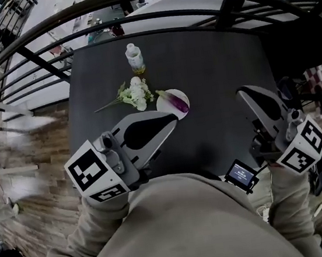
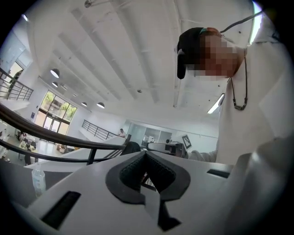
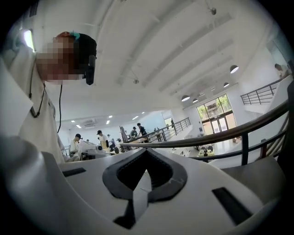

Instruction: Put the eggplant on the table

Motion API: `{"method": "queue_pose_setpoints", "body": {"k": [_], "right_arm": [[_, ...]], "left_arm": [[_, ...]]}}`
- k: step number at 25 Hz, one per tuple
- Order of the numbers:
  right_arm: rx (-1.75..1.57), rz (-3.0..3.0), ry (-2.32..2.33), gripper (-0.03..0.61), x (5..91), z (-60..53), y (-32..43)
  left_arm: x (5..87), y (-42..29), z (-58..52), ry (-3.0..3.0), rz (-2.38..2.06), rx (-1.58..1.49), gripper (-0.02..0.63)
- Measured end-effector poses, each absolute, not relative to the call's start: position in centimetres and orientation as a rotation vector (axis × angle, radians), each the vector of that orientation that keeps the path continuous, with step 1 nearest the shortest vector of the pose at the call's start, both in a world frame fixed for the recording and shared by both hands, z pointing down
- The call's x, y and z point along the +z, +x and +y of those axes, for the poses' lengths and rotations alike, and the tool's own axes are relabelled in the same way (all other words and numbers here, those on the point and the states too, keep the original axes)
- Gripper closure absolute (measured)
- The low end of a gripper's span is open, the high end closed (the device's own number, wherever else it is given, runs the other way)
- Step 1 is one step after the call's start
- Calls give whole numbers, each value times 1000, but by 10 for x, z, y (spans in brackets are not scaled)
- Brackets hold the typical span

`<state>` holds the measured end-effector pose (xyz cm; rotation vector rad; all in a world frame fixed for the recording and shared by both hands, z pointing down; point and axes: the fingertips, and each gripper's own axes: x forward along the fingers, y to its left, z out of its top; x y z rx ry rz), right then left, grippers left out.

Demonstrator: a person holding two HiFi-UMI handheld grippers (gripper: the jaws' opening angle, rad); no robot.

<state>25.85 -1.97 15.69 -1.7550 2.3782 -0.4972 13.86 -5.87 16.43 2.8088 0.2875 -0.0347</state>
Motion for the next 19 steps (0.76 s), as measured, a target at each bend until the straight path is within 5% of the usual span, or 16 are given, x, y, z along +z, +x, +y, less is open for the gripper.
{"method": "queue_pose_setpoints", "body": {"k": [19], "right_arm": [[-475, 2350, -1825, 565, 146, -20, 257]], "left_arm": [[181, 153, -71, 2745, 387, -24, 609]]}}
